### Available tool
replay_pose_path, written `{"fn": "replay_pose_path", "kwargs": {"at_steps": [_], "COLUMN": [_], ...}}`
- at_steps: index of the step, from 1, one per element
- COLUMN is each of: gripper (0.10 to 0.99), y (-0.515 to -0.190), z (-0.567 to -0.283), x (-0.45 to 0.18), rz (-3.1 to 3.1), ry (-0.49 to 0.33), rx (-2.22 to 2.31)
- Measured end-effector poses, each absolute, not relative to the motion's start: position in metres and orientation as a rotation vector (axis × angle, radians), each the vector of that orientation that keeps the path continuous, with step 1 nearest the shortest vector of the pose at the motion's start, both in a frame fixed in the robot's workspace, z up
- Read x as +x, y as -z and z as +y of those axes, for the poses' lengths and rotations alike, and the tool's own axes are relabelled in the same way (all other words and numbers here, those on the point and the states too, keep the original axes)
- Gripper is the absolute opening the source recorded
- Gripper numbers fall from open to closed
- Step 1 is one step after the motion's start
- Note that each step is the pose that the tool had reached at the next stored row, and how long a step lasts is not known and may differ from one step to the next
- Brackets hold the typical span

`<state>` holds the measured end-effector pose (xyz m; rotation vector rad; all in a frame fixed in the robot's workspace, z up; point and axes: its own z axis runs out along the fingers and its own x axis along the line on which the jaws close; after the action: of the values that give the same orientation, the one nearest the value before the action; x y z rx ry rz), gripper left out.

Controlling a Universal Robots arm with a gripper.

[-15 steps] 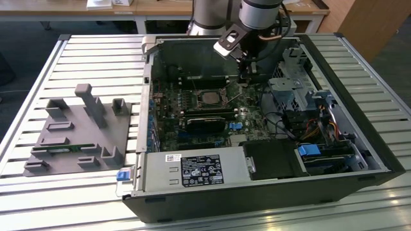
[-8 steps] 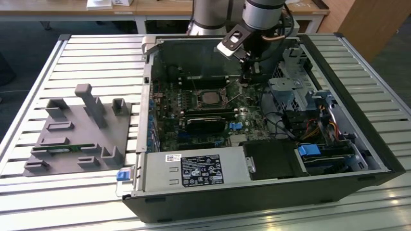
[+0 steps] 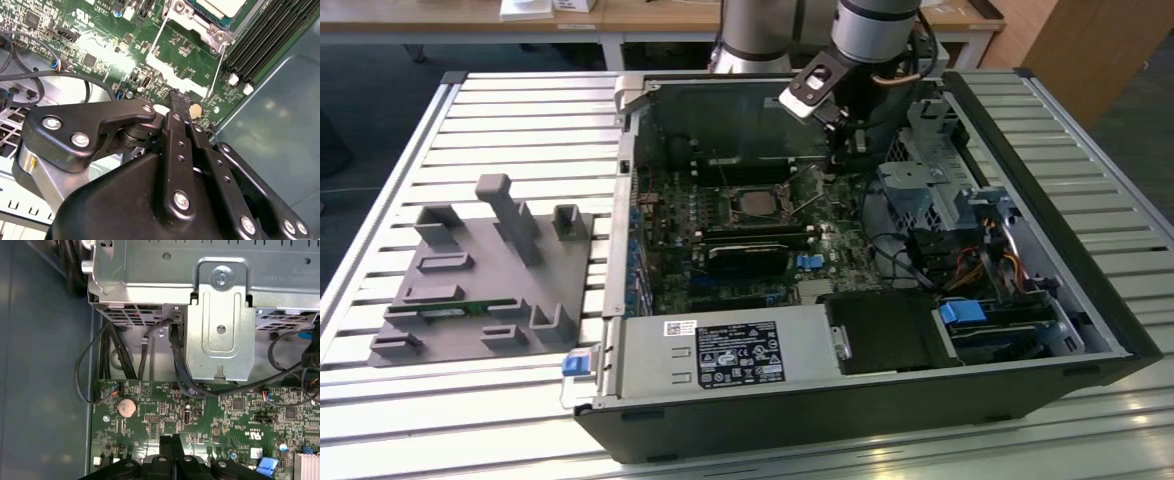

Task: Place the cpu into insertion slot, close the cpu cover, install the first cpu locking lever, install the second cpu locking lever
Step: 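Close the cpu cover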

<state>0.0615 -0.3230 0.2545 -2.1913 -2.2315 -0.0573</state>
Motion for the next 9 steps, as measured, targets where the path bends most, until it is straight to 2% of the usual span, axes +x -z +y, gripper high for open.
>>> {"fn": "replay_pose_path", "kwargs": {"at_steps": [9], "gripper": [0.106], "y": [-0.2447], "z": [-0.3214], "x": [0.0657], "rz": [-2.228], "ry": [0.050], "rx": [-2.188]}}
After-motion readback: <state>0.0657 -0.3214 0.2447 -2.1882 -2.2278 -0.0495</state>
